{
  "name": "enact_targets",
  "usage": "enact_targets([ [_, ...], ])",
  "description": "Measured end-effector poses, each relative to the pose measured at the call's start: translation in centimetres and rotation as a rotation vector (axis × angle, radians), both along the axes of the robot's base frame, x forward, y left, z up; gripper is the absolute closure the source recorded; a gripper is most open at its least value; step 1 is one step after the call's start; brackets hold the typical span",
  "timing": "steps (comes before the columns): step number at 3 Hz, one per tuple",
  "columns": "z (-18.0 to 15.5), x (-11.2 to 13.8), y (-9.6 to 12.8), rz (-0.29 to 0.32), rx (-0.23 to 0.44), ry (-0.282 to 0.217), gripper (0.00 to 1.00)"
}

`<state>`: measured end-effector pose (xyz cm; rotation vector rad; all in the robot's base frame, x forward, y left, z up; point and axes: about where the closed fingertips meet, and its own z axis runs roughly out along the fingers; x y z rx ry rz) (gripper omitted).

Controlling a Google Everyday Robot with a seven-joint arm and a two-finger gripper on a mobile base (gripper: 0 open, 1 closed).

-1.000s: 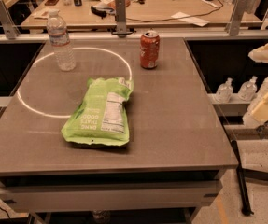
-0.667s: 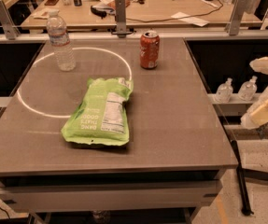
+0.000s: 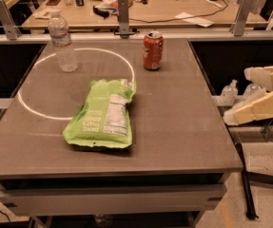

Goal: Move coke can near water bottle

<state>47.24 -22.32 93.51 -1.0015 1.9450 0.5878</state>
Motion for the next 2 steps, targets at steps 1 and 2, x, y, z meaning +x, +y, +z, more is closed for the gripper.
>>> enact_targets([
  [1, -0.81, 1.31, 0.27, -0.067, 0.034, -0.031, 0.00],
  [2, -0.81, 1.31, 0.28, -0.067, 0.034, -0.031, 0.00],
])
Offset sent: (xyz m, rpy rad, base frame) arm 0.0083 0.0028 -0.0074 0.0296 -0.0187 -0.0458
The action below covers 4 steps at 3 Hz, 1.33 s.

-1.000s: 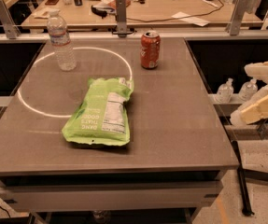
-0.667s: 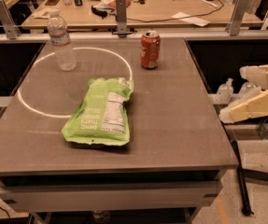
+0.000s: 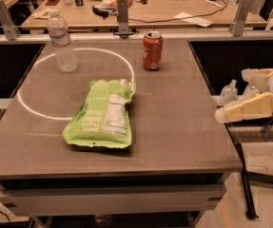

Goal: Move coke can near water bottle

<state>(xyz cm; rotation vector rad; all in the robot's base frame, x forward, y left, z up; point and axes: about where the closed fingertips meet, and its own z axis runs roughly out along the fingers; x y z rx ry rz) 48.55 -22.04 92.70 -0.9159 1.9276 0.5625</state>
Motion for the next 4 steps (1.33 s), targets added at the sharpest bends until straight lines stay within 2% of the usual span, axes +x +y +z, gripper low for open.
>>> enact_targets([
  [1, -0.5, 0.1, 0.6, -0.048, 0.006, 0.015, 0.00],
  [2, -0.6, 2.4, 2.1, -0.063, 0.034, -0.035, 0.00],
  [3, -0.8, 5.4, 3.5, -0.035, 0.033, -0.101, 0.00],
  [4, -2.0, 9.0, 4.4, -0.022, 0.038, -0.125, 0.00],
])
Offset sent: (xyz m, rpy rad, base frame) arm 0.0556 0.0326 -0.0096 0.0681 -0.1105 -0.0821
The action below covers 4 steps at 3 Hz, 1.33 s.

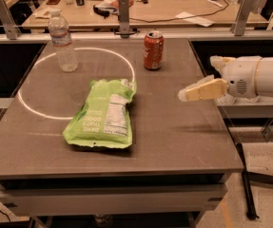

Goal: Move coke can near water bottle

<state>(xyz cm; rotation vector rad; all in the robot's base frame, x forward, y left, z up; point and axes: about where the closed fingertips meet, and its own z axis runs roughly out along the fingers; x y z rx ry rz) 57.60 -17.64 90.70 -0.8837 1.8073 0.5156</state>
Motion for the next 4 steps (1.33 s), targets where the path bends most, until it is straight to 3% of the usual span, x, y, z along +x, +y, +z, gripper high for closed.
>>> enact_targets([
  [1, -0.9, 3.4, 0.9, 0.009, 0.031, -0.006, 0.00],
  [3, -1.2, 8.7, 3.1, 0.021, 0.120, -0.070, 0.00],
  [4, -1.3, 9.3, 3.7, 0.039, 0.133, -0.073, 0.00],
])
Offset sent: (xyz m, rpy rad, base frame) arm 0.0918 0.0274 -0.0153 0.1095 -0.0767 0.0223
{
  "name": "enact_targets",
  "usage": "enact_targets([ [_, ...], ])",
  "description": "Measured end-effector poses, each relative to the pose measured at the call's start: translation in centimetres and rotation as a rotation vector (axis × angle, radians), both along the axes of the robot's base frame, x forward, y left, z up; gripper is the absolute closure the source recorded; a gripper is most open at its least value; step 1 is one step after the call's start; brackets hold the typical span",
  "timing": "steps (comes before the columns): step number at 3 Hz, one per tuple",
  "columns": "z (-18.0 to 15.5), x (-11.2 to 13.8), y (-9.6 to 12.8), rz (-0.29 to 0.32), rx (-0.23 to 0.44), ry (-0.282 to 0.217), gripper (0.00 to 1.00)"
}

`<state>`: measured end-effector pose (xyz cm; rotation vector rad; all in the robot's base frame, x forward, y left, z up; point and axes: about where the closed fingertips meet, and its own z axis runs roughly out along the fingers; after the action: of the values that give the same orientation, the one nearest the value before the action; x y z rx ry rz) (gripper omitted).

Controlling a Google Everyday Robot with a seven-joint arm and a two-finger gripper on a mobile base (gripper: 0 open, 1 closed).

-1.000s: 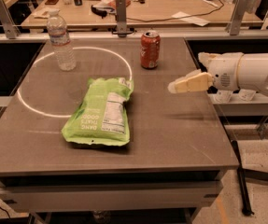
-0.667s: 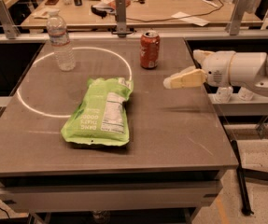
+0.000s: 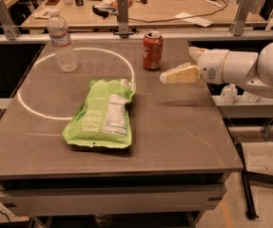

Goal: Move coke can near water bottle

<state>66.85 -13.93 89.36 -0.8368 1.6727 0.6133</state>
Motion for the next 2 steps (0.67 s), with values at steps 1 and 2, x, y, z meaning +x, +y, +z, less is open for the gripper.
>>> enact_targets([
  [1, 0.4, 1.7, 1.0, 0.042, 0.005, -0.031, 0.00],
  [2, 0.5, 3.4, 2.2, 0.078, 0.004, -0.048, 0.00],
])
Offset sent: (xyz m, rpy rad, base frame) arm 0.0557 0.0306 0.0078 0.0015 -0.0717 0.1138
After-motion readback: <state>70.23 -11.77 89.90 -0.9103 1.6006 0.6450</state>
